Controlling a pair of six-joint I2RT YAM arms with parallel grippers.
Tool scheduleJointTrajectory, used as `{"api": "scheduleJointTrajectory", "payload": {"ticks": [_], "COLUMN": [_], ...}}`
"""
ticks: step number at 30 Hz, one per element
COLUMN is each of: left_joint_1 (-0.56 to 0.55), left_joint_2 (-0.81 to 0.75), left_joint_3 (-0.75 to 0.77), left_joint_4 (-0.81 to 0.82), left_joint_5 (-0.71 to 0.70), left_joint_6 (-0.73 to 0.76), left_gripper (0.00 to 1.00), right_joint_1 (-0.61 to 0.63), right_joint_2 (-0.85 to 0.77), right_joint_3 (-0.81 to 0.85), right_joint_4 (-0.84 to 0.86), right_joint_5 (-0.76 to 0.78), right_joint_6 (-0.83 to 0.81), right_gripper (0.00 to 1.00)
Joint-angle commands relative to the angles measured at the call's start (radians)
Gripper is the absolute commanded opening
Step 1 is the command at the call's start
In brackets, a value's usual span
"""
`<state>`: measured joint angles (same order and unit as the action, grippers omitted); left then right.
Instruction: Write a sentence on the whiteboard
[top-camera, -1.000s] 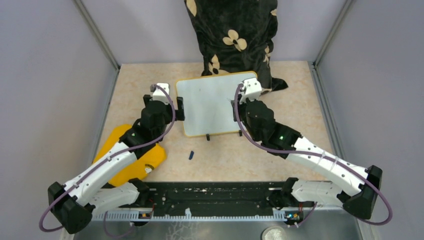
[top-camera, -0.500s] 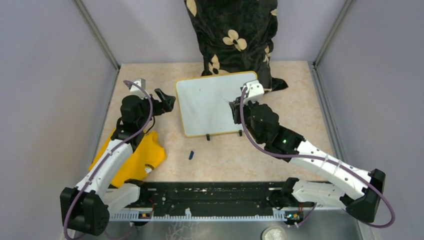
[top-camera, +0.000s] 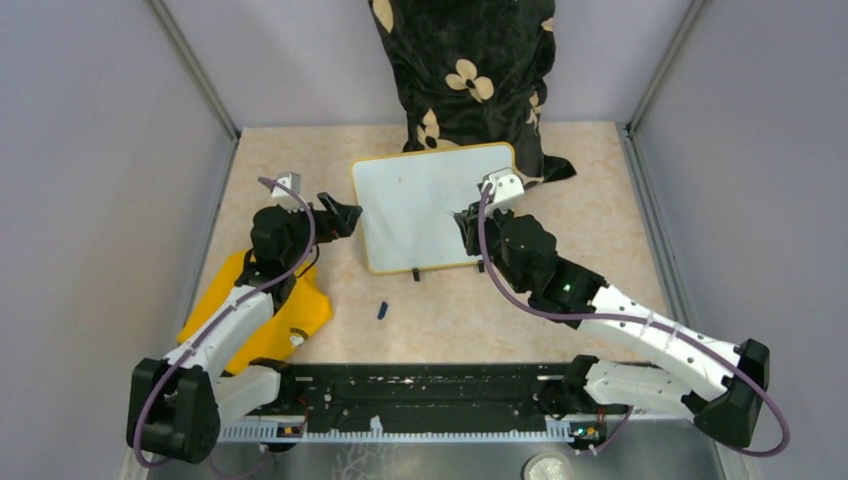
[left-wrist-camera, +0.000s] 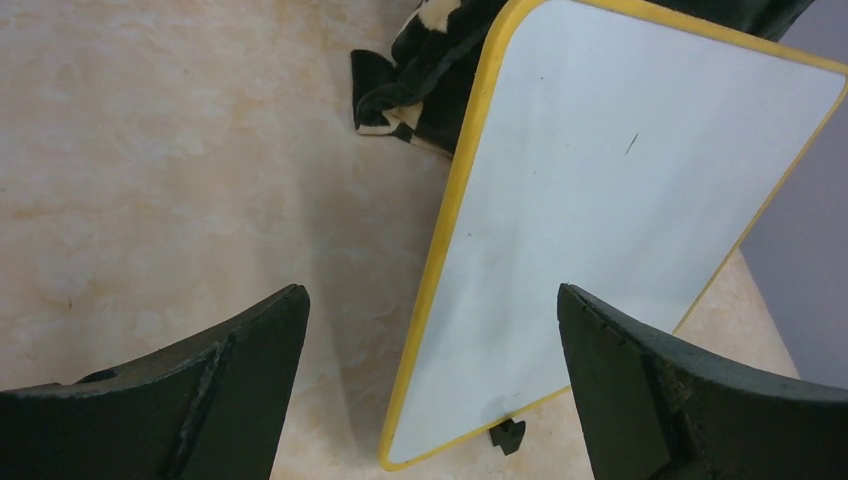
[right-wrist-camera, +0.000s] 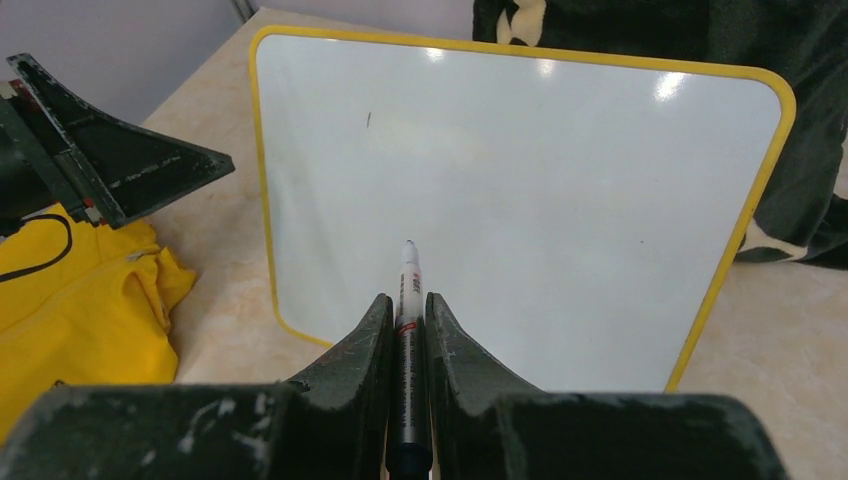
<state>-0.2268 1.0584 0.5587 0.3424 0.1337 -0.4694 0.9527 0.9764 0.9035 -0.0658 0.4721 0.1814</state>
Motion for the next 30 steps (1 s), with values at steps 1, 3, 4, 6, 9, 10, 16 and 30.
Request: {"api": "scheduleJointTrajectory", "payload": {"ticks": [1,3,4,6,9,10,16,30], "left_joint_1": [0.006,0.018,0.038,0.096,0.144,0.148,0.155,0.191], "left_joint_2": [0.025,0.05,0.066,0.103,0.127,0.132,0.215,0.356], "left_joint_3": [0.014,0.036,0.042,0.035,-0.009,-0.023,-0.015,0.085], "left_joint_4": [0.077,0.076,0.084,0.129,0.214,0.233,0.303,0.309], "left_joint_5": [0.085,0.144,0.195,0.292,0.381,0.388,0.464,0.579], "left_joint_6": [0.042,0.036,0.012,-0.051,-0.125,-0.13,-0.115,-0.157], "left_gripper": [0.99,0.99,0.99,0.99,0.99,0.99,0.99,0.99], "right_joint_1": [0.008,0.008,0.008,0.007,0.008,0.008,0.007,0.007], "right_joint_2": [-0.034,-0.041,-0.046,-0.058,-0.077,-0.084,-0.107,-0.13], "right_joint_3": [0.002,-0.002,-0.006,-0.012,-0.023,-0.026,-0.057,-0.081], "right_joint_4": [0.059,0.091,0.096,0.101,0.103,0.103,0.131,0.154], "right_joint_5": [-0.034,-0.043,-0.049,-0.057,-0.066,-0.066,-0.071,-0.081], "right_joint_6": [0.007,0.006,0.005,0.009,0.008,0.007,0.002,0.004], "right_gripper": [0.0,0.0,0.0,0.0,0.0,0.0,0.0,0.0]}}
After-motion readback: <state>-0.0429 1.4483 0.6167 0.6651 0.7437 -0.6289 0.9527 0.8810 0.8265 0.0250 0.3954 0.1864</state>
